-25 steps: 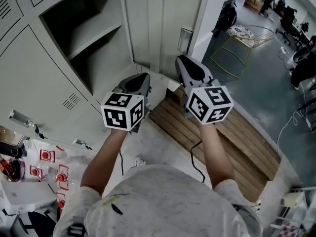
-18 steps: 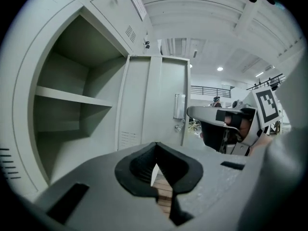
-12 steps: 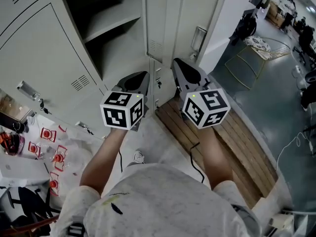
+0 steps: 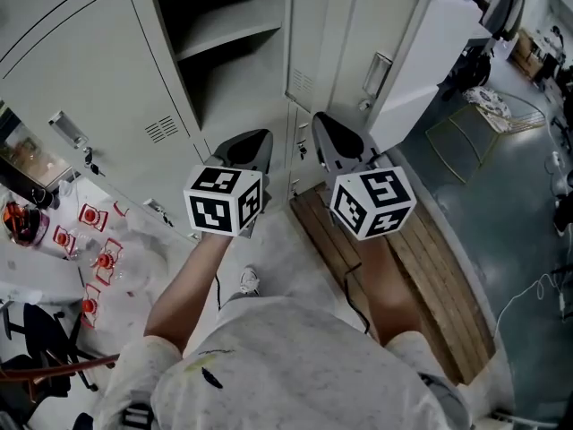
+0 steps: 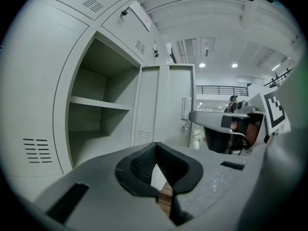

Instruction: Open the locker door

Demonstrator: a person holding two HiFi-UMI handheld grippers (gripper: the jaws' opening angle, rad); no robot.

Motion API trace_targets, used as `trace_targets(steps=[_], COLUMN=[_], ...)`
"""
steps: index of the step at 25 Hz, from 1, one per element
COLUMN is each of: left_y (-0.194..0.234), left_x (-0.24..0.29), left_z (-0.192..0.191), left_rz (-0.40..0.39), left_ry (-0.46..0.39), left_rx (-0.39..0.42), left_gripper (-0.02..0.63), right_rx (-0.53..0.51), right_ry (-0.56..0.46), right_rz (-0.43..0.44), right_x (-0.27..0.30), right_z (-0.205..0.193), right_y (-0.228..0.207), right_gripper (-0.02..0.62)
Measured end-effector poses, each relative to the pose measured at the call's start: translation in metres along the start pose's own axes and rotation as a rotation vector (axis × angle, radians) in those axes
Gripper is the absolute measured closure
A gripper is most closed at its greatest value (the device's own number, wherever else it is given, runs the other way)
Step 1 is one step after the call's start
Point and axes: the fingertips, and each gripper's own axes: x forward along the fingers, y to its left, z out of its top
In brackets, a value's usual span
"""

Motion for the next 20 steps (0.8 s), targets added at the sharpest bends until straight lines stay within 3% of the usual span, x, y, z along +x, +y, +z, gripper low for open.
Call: trace_targets(steps=[20], left_y=[-0.0046], left_x=[0.0068], left_z=[-0.0054], left_rz=[0.006], left_ry=[0.013], left_rx=[-0.003], left_gripper=[0.600], right_rx=[0.008], right_ry=[0.010], right_rz=[0.018], right_x=[-0.0010], right_z=[-0.0074], right_y=[-0.0049], right_gripper=[0.592])
